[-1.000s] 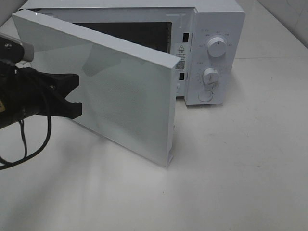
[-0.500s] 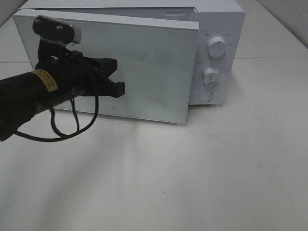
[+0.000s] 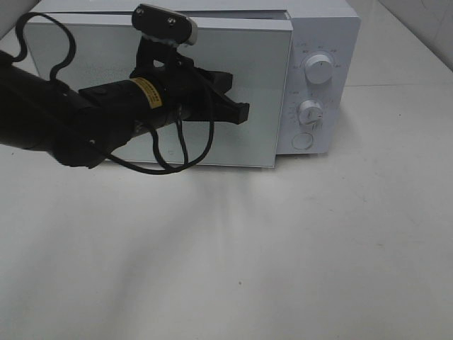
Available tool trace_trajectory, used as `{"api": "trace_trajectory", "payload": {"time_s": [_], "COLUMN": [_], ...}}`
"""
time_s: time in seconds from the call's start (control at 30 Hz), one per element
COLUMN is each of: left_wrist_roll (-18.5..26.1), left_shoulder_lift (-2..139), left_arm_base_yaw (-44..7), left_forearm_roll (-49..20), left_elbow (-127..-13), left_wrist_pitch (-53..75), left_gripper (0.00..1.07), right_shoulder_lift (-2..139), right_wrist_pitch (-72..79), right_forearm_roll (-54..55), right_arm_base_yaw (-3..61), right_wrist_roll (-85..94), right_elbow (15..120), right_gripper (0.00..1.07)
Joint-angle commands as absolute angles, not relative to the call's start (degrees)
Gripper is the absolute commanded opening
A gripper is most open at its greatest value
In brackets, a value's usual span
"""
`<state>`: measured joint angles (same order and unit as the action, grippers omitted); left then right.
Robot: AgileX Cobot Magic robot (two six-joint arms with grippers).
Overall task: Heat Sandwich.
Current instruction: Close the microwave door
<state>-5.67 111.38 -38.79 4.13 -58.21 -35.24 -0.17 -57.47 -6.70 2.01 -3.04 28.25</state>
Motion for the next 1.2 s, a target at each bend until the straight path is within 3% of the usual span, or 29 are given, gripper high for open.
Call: {"api": "trace_trajectory", "payload": {"time_s": [0.03,0.77,1.2], "left_wrist_roll": [-6.0,-4.9,-4.9], "left_shoulder_lift": [112.6,120.6,120.7], "left_arm_base_yaw": [-39.5,-38.4,-38.4], "left_forearm_roll": [3.3,-1.7,-1.7], "left_elbow": [-60.8,-76.0,-76.4], "left_wrist_pitch": [-33.9,-26.6,-26.2], "left_gripper": [0.0,0.0,0.0], "right_shoulder_lift": [-1.8,-1.8,-1.8], "right_wrist_pitch": [-57.0,-57.0,-57.0], "right_forearm_roll": [-6.9,-6.9,-6.9], "right_arm_base_yaw": [1.5,1.5,1.5], "right_wrist_roll": [-3.1,-3.1,-3.1], "right_elbow": [28.3,28.3,28.3], "right_gripper": [0.68,0.69,0.69]}}
